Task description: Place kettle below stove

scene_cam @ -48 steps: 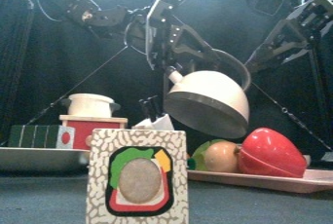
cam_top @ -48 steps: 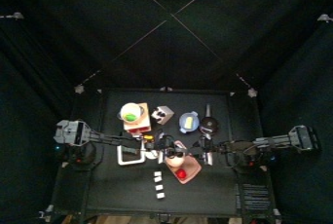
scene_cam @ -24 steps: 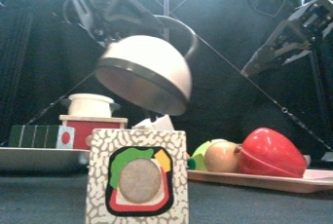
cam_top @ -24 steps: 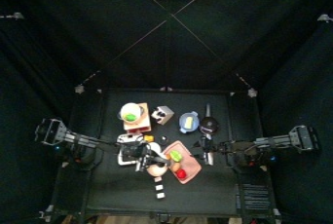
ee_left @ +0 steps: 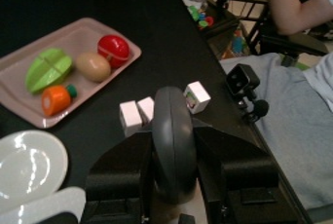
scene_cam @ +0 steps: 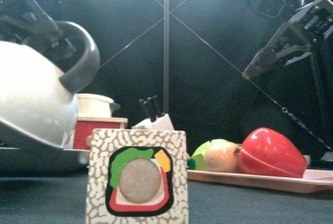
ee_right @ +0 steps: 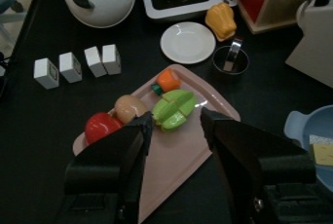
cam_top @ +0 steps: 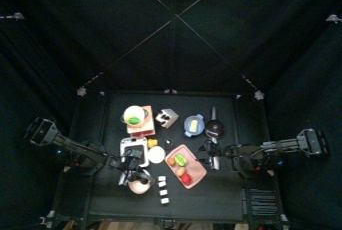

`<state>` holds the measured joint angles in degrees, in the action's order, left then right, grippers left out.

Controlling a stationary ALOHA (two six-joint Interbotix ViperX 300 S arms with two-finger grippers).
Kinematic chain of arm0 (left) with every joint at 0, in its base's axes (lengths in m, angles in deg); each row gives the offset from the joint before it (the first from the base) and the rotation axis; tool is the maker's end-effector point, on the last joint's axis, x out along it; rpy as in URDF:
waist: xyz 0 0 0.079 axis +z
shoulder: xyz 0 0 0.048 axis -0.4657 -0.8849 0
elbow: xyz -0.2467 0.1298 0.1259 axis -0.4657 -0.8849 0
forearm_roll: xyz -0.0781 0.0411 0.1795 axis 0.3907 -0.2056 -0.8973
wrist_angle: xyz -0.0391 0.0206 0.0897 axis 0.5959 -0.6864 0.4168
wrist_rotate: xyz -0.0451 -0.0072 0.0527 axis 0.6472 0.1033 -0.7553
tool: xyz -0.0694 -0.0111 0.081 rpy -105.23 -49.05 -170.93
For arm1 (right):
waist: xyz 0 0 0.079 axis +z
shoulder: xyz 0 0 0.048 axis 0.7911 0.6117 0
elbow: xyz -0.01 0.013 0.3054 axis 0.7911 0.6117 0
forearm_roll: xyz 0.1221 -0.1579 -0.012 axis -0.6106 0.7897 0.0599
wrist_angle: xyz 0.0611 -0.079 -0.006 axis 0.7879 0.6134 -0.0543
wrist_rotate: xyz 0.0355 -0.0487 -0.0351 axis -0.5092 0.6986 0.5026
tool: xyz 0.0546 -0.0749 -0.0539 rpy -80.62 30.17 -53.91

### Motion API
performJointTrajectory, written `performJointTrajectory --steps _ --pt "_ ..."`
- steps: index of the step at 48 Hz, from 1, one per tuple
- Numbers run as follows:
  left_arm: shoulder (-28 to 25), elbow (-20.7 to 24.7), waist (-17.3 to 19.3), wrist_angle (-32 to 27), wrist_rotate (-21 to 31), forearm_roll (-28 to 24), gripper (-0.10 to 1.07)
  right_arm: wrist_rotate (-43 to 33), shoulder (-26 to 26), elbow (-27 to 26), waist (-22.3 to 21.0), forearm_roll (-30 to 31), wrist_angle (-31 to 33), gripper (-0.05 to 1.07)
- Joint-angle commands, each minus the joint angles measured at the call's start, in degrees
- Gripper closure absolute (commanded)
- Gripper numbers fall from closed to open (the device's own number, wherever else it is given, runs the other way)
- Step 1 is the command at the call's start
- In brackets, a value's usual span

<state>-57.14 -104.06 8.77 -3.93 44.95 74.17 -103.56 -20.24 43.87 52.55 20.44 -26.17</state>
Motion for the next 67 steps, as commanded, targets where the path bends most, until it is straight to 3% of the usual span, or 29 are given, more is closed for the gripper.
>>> performJointTrajectory --steps 1,22,34,47,67 --pt "-0.3 0.4 -0.2 0.4 -0.1 0.3 0.3 -0.1 -0.2 -0.4 -0.4 -0.2 -0.3 0.22" --pt "0.2 0.0 -0.2 0.4 0.1 3.2 0.21 -0.1 -0.2 0.1 -1.1 -0.1 -0.3 0.22" --pt "4.1 -0.4 -0.9 0.4 0.2 3.3 0.19 -0.1 -0.2 0.1 -1.1 -0.3 -0.2 0.22" --pt "6.9 -1.0 -1.2 0.8 0.1 3.9 0.04 -0.1 -0.2 0.2 -1.1 -0.4 -0.2 0.22" --pt "6.9 -1.0 0.4 2.7 -0.1 4.0 0.04 -0.1 -0.2 0.2 -1.3 -0.3 -0.3 0.22"
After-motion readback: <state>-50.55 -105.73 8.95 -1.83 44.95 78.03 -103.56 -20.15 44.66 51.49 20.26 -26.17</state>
